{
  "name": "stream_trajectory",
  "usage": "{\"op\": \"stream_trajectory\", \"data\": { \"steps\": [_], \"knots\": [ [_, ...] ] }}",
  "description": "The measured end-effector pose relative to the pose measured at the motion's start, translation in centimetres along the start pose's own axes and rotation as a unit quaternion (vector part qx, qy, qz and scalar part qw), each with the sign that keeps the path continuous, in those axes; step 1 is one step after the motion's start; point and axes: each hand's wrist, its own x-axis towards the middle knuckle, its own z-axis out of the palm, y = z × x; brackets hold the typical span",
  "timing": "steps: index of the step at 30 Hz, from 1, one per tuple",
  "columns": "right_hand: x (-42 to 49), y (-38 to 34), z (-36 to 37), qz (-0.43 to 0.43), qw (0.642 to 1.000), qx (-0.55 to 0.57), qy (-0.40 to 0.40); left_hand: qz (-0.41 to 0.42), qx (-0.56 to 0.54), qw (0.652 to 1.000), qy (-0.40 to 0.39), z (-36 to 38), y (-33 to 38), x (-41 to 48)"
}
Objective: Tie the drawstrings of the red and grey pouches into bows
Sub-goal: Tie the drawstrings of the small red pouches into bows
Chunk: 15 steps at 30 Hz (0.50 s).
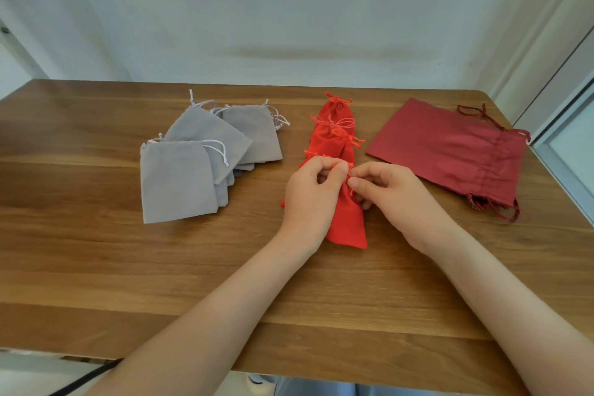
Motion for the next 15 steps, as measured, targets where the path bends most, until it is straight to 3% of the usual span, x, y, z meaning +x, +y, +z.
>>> {"op": "stream_trajectory", "data": {
  "steps": [9,15],
  "knots": [
    [0.1,-0.3,-0.5,0.014,0.993,0.115,-0.011,0.024,-0.019,0.999,-0.030,-0.4,0.7,0.0],
    [0.1,-0.3,-0.8,0.013,0.987,0.149,-0.052,-0.058,-0.143,0.983,-0.100,-0.8,1.5,0.3]
  ]
}}
